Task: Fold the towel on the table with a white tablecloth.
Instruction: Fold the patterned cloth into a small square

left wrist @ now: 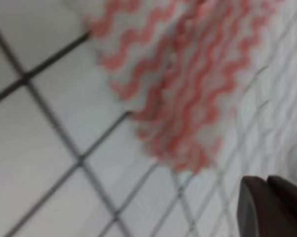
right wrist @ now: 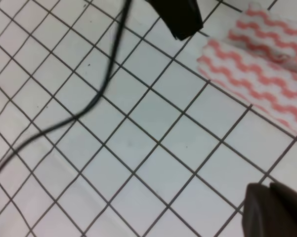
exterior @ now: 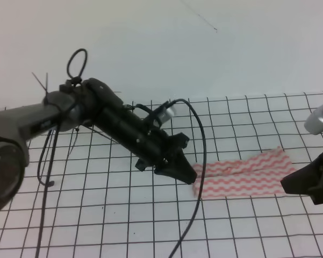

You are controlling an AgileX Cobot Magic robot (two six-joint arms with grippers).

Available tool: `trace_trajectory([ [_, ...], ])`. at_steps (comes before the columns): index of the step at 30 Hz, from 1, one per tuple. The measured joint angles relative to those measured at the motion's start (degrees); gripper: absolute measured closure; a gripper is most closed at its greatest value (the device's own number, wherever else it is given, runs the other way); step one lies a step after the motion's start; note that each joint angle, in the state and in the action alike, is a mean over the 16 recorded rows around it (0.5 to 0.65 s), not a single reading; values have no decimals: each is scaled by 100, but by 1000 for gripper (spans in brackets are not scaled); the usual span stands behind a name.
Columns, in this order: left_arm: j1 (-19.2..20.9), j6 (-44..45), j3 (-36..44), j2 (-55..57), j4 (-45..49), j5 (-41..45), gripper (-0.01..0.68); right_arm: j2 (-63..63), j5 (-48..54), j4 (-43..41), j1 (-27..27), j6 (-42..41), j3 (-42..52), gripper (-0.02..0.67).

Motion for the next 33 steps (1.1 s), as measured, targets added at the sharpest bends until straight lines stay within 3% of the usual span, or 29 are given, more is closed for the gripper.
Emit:
trace_trajectory([
  [11, -153, -365, -416, 416, 352, 53, 672, 0, -38, 21, 0, 0, 0, 640],
  [33, -162, 91, -1208, 639, -159, -638, 672, 0, -82, 18, 0, 6, 0, 640],
])
